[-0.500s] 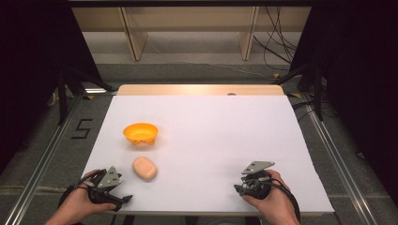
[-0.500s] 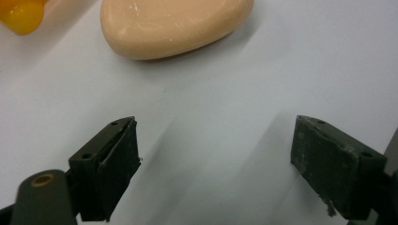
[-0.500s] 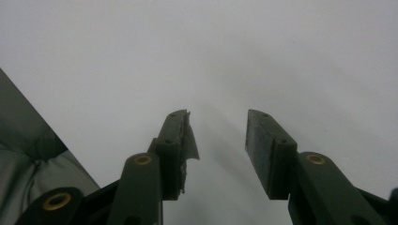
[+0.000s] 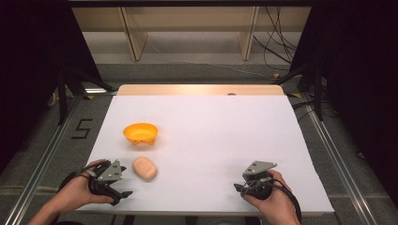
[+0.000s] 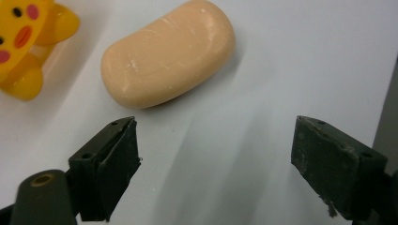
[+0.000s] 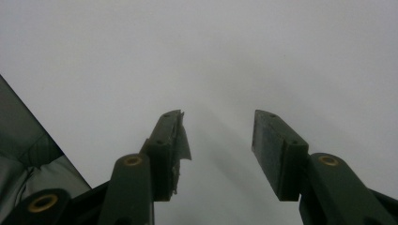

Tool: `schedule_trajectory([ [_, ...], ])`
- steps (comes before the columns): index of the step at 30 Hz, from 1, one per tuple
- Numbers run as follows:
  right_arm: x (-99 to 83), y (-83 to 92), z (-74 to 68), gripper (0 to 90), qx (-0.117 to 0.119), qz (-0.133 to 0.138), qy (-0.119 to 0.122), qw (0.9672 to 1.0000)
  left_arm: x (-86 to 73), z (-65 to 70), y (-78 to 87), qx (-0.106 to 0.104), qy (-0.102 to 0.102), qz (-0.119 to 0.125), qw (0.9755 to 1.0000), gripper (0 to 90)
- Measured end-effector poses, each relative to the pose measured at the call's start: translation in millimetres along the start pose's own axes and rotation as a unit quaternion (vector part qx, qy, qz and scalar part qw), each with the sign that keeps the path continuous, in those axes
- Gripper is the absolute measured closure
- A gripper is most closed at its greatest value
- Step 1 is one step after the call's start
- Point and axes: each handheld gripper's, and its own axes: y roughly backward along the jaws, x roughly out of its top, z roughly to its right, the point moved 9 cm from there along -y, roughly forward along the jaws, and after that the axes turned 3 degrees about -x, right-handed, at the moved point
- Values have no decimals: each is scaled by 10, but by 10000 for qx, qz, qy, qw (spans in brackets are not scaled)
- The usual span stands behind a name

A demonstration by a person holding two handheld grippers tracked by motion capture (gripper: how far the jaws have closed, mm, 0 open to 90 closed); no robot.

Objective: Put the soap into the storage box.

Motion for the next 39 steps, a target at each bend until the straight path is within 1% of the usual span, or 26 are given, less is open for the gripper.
schedule_trajectory([
  [1, -6, 5, 3, 536, 15, -27, 3, 10000, 48, -23, 15, -124, -334, -162, 9992, 152],
  [3, 0, 7, -3, 533, 27, -10, -99, 9999, 80, -26, 19, -206, -444, -218, 9986, 151],
  [4, 3, -12, 19, 529, -19, 56, -41, 10000, 100, -44, 34, -286, -722, -414, 9961, 155],
  [6, 6, -15, 18, 527, -13, 63, -51, 10000, 135, -53, 37, -337, -874, -506, 9943, 160],
  [8, 10, -25, 15, 526, -10, 75, -27, 10000, 158, -94, 64, -446, -1146, -763, 9895, 169],
  [11, 5, -8, -9, 523, 60, -17, -83, 9999, 214, -91, 31, -574, -1167, -745, 9887, 174],
  [12, 6, -8, -10, 523, 65, -16, -84, 9999, 226, -102, 24, -629, -1289, -814, 9863, 175],
  [13, 8, -10, -10, 524, 62, -3, -89, 9999, 228, -141, 35, -647, -1565, -959, 9809, 175],
  [14, 7, -11, -9, 524, 63, -13, -83, 9999, 256, -136, 13, -685, -1629, -843, 9806, 175],
  [16, 9, -14, -8, 526, 67, -3, -93, 9999, 299, -139, -18, -873, -1917, -785, 9744, 182],
  [19, 13, -18, -8, 525, 78, 7, -70, 9999, 336, -177, -59, -972, -2107, -892, 9686, 183],
  [23, 16, -27, 4, 523, 65, 46, -9, 10000, 403, -238, -119, -1118, -2227, -996, 9633, 179],
  [26, 18, -26, -3, 522, 63, 63, -142, 9999, 444, -277, -158, -1214, -2330, -1101, 9586, 179],
  [27, 21, -27, 5, 521, 56, 81, -101, 9999, 457, -271, -176, -1258, -2299, -1088, 9589, 179],
  [28, 16, -17, 10, 520, 70, 29, -62, 10000, 461, -303, -177, -1278, -2456, -1229, 9530, 180],
  [29, 15, -14, 11, 519, 86, 17, -41, 10000, 470, -307, -192, -1313, -2462, -1256, 9520, 180],
  [30, 17, -17, 13, 518, 87, 32, -51, 9999, 482, -295, -215, -1374, -2398, -1212, 9534, 183],
  [31, 9, -15, 4, 514, 105, -11, -111, 9999, 487, -317, -224, -1387, -2491, -1306, 9496, 186],
  [32, 5, -26, 18, 511, 85, 2, -32, 10000, 500, -325, -247, -1409, -2513, -1345, 9481, 187],
  [33, 6, -37, 21, 508, 67, 23, -48, 10000, 502, -298, -267, -1461, -2397, -1305, 9509, 188],
  [34, 4, -38, 20, 508, 72, 13, -46, 10000, 515, -329, -276, -1462, -2592, -1407, 9443, 187],
  [35, 4, -38, 20, 508, 69, 20, -47, 10000, 526, -307, -300, -1489, -2510, -1368, 9466, 187],
  [36, 5, -36, 19, 507, 75, 21, -56, 10000, 538, -316, -313, -1511, -2605, -1425, 9429, 187],
  [37, 5, -34, 19, 504, 83, 17, -53, 9999, 543, -300, -331, -1549, -2563, -1431, 9433, 187],
  [38, 5, -34, 21, 501, 89, 14, -56, 9999, 553, -305, -347, -1561, -2626, -1472, 9408, 187],
  [39, 3, -37, 24, 497, 86, 7, -47, 10000, 559, -294, -366, -1579, -2601, -1472, 9411, 187],
])
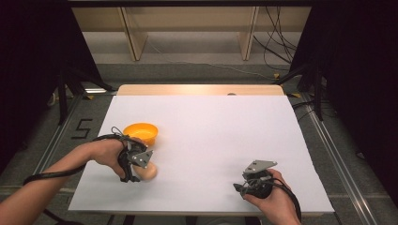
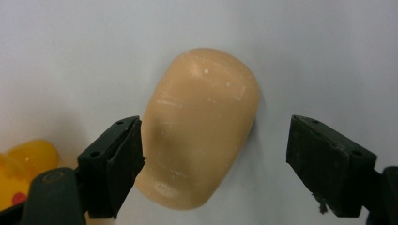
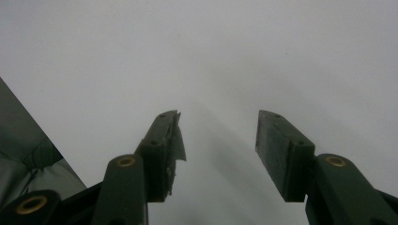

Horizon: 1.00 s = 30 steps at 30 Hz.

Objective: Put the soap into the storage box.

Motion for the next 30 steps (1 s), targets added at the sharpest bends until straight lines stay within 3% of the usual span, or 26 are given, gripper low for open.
schedule_trajectory([
  [5, -8, -25, -1, 487, -8, 17, -32, 10000, 27, -46, -44, -109, -106, -139, 9998, 182],
  [12, -24, -26, -10, 473, 70, -86, -1, 9999, 41, -76, -109, -239, 46, -115, 9996, 176],
  [18, -25, -33, -11, 465, 107, -80, -3, 9999, -11, -135, -127, -266, 40, -257, 9993, 163],
  [23, -23, -36, -20, 458, 118, -82, -57, 9999, 5, -128, -155, -323, 187, -154, 9992, 158],
  [24, -21, -36, -20, 458, 115, -77, -66, 9999, -6, -140, -152, -331, 98, -241, 9991, 158],
  [30, -21, -34, -20, 457, 123, -69, -22, 9999, 5, -123, -193, -412, 107, -265, 9987, 167],
])
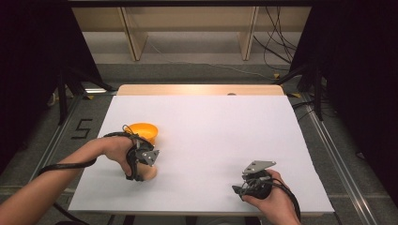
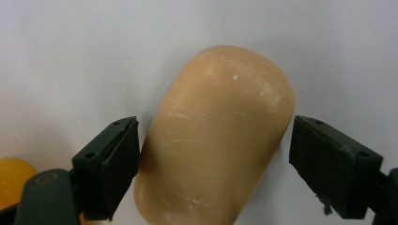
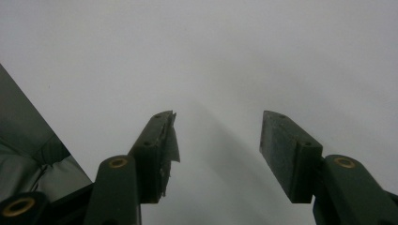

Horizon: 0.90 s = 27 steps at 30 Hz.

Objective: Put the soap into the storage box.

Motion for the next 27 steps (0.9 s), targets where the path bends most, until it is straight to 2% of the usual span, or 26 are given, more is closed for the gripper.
schedule_trajectory([
  [4, 13, 3, -12, 458, 14, 50, -91, 9999, 1, -8, -4, -3, -33, -86, 10000, 185],
  [6, 1, 19, -4, 457, 20, -36, -54, 10000, 3, -7, -8, -1, 35, -82, 10000, 207],
  [7, 8, 5, -12, 457, 20, 46, -116, 9999, -5, -10, -4, -7, -26, -123, 9999, 217],
  [10, 3, 10, -16, 457, 21, 24, -119, 9999, -12, -7, 4, -20, 78, -172, 9998, 250],
  [11, 3, 10, -17, 457, 23, 26, -117, 9999, -5, 4, 2, -41, 178, -139, 9997, 258],
  [12, 4, 9, -16, 457, 22, 29, -108, 9999, -14, -3, 10, -35, 125, -202, 9997, 263],
  [16, 2, 8, -12, 457, 21, 25, -106, 9999, -15, -4, 12, -30, 170, -268, 9995, 270],
  [17, 1, 7, -12, 457, 19, 27, -109, 9999, -28, -13, 21, -37, 164, -360, 9992, 271],
  [18, 1, 8, -12, 457, 24, 25, -114, 9999, -1, 18, 0, -63, 430, -193, 9989, 274],
  [19, 2, 9, -15, 457, 42, 29, -126, 9999, -3, 20, 3, -74, 461, -222, 9987, 275],
  [20, 2, 10, -15, 457, 41, 29, -122, 9999, -19, 10, 15, -71, 408, -335, 9986, 276],
  [23, 3, 3, 0, 456, -16, 61, -60, 10000, -21, 16, 17, -75, 526, -363, 9979, 279],
  [25, 8, 0, 7, 456, -26, 88, -34, 10000, -21, 18, 15, -73, 608, -341, 9975, 281],
  [26, 4, 2, 2, 456, -24, 67, -66, 10000, -4, 36, 1, -74, 757, -208, 9969, 281],
  [27, 3, 1, 2, 456, -18, 68, -62, 10000, -4, 44, 0, -90, 819, -182, 9964, 282],
])
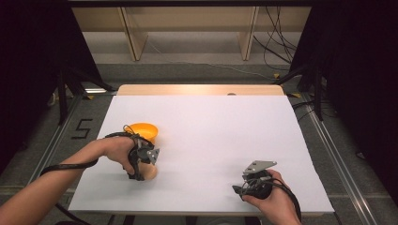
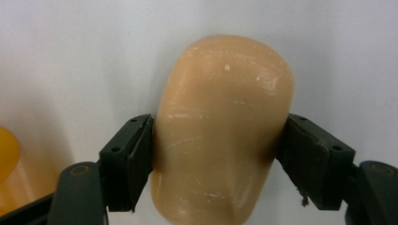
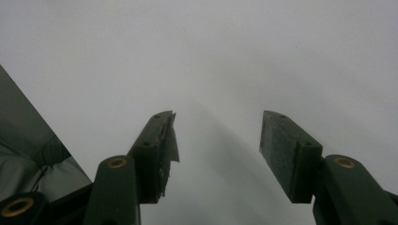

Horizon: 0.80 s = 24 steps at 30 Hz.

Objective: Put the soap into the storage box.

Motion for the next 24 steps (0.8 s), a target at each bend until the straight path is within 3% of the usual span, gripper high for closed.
schedule_trajectory([
  [1, 0, -2, 0, 455, 1, 2, -2, 10000, -9, 1, 4, -13, 46, -28, 10000, 283],
  [2, 0, -3, 0, 455, 1, 2, -4, 10000, -28, -22, 19, 14, -57, -136, 9999, 283],
  [4, 2, 6, -19, 455, 62, -25, -86, 9999, -31, -13, 19, -10, 46, -119, 9999, 285],
  [14, -2, 5, -12, 453, 52, -68, -17, 10000, -64, 42, 23, -48, 433, -41, 9990, 296],
  [24, -4, -2, -5, 452, 28, -50, 19, 10000, -108, 52, 36, -49, 540, -21, 9985, 305],
])
